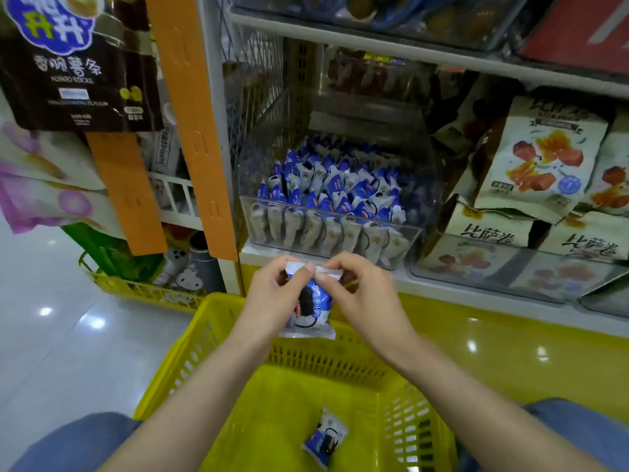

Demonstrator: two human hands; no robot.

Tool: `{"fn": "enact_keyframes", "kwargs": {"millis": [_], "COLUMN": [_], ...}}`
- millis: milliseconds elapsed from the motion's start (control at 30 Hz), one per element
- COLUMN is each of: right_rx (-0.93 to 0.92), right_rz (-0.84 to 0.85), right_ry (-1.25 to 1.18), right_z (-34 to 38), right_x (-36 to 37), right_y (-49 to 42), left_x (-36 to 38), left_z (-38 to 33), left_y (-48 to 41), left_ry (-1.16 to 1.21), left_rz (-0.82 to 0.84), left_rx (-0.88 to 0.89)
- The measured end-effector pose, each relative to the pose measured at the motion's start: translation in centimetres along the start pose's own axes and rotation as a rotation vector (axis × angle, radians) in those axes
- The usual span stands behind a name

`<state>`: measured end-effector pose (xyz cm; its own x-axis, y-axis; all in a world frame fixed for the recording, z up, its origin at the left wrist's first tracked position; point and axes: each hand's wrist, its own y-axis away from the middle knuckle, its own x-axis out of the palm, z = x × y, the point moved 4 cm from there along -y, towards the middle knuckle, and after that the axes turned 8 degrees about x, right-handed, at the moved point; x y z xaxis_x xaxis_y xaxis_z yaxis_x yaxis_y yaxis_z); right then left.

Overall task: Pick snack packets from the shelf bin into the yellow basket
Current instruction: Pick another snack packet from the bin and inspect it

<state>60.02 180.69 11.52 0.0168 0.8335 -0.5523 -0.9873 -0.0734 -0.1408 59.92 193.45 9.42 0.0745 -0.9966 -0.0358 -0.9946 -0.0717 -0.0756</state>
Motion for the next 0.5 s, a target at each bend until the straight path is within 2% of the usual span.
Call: {"fn": "enact_keyframes", "kwargs": {"millis": [100, 167, 333, 400, 500], "right_rx": [-0.179, -0.196, 0.071, 0.23, 0.427], "right_rz": [-0.064, -0.073, -0.194, -0.193, -0.082], "right_ry": [0.278, 0.308, 0.04, -0.141, -0.435], "right_z": [0.7, 0.8, -0.5, -1.5, -2.5], "right_x": [-0.7, -0.9, -2.6, -3.1, -2.5], "right_y": [0.3, 0.3, -0.4, -0.9, -1.0], "left_x": [0.3, 0.4, 1.1, 1.0, 0.3], "left_z": [0.3, 0.2, 0.1, 0.3, 0.4], "left_y": [0.1, 0.2, 0.5, 0.4, 0.2], "left_ry": [0.049, 0.07, 0.081, 0.06, 0.125], "left_rz": [0.015, 0.033, 0.207, 0.184, 0.078], "left_rx": [-0.052, -0.063, -0.125, -0.123, -0.099]}}
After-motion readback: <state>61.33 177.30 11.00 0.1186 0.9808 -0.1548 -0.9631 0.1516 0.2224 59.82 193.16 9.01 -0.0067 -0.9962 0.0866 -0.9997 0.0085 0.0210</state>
